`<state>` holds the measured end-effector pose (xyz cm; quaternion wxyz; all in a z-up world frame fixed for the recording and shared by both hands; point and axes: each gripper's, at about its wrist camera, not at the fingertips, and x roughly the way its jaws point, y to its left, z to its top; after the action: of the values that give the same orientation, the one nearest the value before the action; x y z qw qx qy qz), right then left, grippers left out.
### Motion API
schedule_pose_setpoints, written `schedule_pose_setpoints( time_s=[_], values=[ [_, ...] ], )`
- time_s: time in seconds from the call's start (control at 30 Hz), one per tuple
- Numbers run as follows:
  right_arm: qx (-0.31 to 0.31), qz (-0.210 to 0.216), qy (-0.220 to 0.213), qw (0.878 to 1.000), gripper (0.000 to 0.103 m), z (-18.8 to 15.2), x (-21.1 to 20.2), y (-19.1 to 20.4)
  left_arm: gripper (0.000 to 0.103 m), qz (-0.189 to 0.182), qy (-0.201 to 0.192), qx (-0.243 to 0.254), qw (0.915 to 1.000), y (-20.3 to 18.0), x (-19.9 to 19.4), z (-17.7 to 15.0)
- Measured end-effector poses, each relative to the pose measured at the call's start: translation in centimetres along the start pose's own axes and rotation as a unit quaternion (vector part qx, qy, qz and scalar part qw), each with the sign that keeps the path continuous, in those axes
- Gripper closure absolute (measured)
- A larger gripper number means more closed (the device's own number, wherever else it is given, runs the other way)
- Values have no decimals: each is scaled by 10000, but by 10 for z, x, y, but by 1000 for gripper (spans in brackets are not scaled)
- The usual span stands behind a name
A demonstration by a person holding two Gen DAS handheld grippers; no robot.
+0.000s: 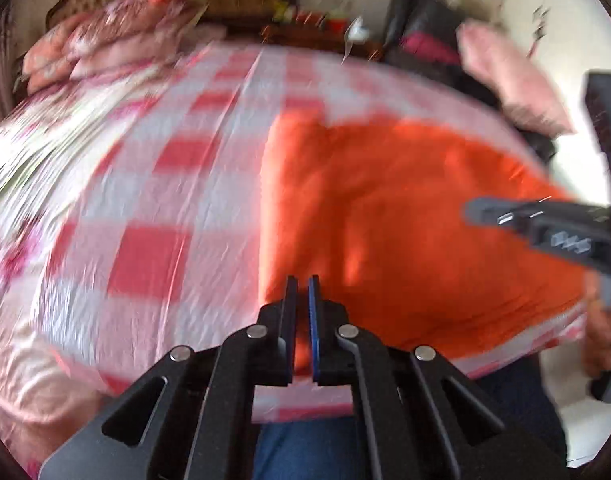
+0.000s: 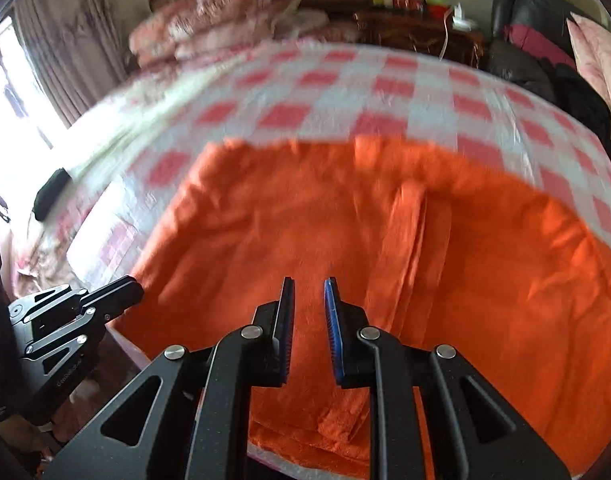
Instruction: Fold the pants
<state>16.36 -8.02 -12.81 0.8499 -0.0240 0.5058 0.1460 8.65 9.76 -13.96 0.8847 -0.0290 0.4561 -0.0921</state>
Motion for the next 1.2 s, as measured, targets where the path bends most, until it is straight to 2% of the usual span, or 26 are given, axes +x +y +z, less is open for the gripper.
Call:
schedule_pose_setpoints(
  time_s=[0.03,0.1,0.2,0.27,0.33,0.4,0.5,0.53,0.57,0.63,0.67,0.73,0.8,0.87,0.9,0.97,1.0,1.07,1.17,1.2],
  values=[
    [-16,-124,118,9999,85,-2,6,-1,97,-48,-45,-49,10000,3,-1,-1],
    [31,-105,168,9998,85,-8,12,-7,97,-91,-132,-109,9998,4,-8,4],
    [-99,-154,104,9998,85,-12,12,-4,97,-145,-614,51,9980,3,-16,33],
    [-145,-218,75,9996,85,-15,12,-2,97,-247,-688,71,9973,3,0,63],
    [-146,-261,95,9995,85,-16,12,-1,97,-137,-624,379,9972,-3,29,89],
    [-155,-307,117,9993,85,-15,13,0,97,-325,-352,588,9971,-8,55,105],
    [-162,-367,124,9991,85,-18,11,2,98,0,21,438,9990,4,87,120],
    [-146,-367,120,9991,85,-18,11,2,98,-154,10,239,9996,12,88,123],
    [-139,-362,110,9992,85,-18,11,1,98,-149,29,190,9997,14,86,126],
    [-137,-359,105,9992,85,-18,11,1,98,-35,-217,323,9992,9,75,127],
    [-139,-359,120,9992,85,-17,11,1,98,-189,-327,433,9984,3,70,128],
    [-145,-363,121,9992,85,-17,11,1,97,-195,-282,600,9976,-5,75,129],
    [-131,-343,112,9993,85,-17,11,0,97,-138,63,511,9986,-3,94,130],
    [-125,-322,98,9994,85,-18,11,-1,97,-203,-82,311,9993,3,91,132],
    [-117,-302,92,9994,85,-18,10,-2,96,-227,-278,227,9991,5,80,131],
    [-69,-238,83,9997,85,-19,10,-3,86,-80,-643,91,9979,11,61,130],
    [-48,-228,85,9997,85,-19,10,-4,78,-4,-791,10,9969,14,52,127],
    [-44,-244,95,9996,85,-18,10,-3,68,0,-1004,-63,9949,18,31,113],
    [130,-192,73,9997,85,-18,8,-6,67,-236,-966,-215,9948,18,4,81],
    [224,-166,4,9996,84,-18,5,-7,67,-164,-918,-199,9954,15,-2,70]
  ],
)
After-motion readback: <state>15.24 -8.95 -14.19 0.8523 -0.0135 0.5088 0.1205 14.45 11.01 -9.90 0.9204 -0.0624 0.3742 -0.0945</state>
